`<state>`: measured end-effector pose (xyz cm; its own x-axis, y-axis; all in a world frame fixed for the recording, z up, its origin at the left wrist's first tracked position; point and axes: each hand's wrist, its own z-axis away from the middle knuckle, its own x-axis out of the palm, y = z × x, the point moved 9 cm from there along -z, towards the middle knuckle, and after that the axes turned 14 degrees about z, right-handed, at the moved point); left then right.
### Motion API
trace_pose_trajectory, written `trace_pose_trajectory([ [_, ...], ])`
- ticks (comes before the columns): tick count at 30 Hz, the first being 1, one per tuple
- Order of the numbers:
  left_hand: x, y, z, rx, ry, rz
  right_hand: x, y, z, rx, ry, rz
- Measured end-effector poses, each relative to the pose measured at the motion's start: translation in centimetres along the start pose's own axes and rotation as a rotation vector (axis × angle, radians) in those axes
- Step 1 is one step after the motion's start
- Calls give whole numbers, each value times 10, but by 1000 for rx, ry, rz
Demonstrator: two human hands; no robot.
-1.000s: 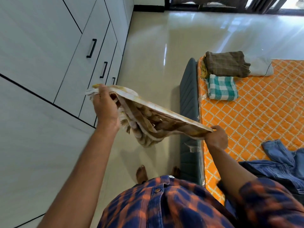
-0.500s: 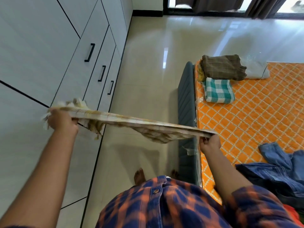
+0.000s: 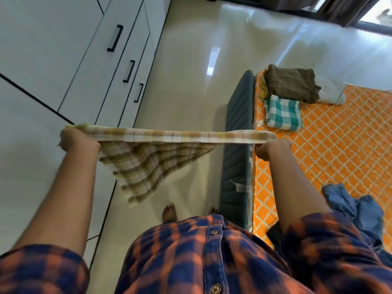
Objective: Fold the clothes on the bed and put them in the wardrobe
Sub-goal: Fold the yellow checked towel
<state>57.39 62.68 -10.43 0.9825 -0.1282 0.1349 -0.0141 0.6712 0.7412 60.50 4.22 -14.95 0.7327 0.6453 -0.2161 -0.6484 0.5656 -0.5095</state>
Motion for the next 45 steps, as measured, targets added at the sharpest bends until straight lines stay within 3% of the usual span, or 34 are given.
trace_pose_trajectory([
  [2, -14, -6, 2, 6, 51, -29, -3, 6, 6, -254, -4, 378],
  [4, -27, -4, 2, 109, 96, -159, -1, 29, 4, -238, -5, 267],
  [6, -27, -8, 3, 133, 95, -259, -18, 37, 12, -229, 196, 131],
  [8, -6, -23, 10, 195, -65, -405, 3, 40, 32, -235, 188, 100],
  [11, 39, -69, 72, 336, -516, -642, 76, 30, 87, -683, -46, 602],
  [13, 53, -105, 125, 384, -808, -791, 118, 52, 131, -812, -239, 754],
  [15, 60, -118, 149, 471, -907, -812, 149, 74, 167, -935, -340, 848],
  [17, 64, -119, 157, 522, -921, -793, 161, 88, 192, -1019, -334, 852],
  [21, 62, -115, 159, 537, -976, -790, 149, 88, 181, -908, -235, 695],
  [26, 53, -134, 163, 219, -1033, -654, 145, 95, 187, -921, -303, 670],
  [29, 49, -137, 160, 82, -1026, -565, 147, 100, 202, -1021, -395, 720],
  [32, 53, -131, 150, 126, -1039, -590, 151, 103, 218, -1198, -570, 777],
  [36, 61, -121, 145, 285, -1057, -687, 144, 102, 202, -1193, -706, 797],
  [39, 66, -115, 152, 258, -1030, -617, 133, 108, 174, -1159, -646, 925],
  [42, 71, -106, 167, 151, -1007, -498, 119, 128, 136, -1116, -467, 1167],
  [45, 77, -96, 176, -16, -978, -324, 96, 136, 96, -901, -251, 1179],
])
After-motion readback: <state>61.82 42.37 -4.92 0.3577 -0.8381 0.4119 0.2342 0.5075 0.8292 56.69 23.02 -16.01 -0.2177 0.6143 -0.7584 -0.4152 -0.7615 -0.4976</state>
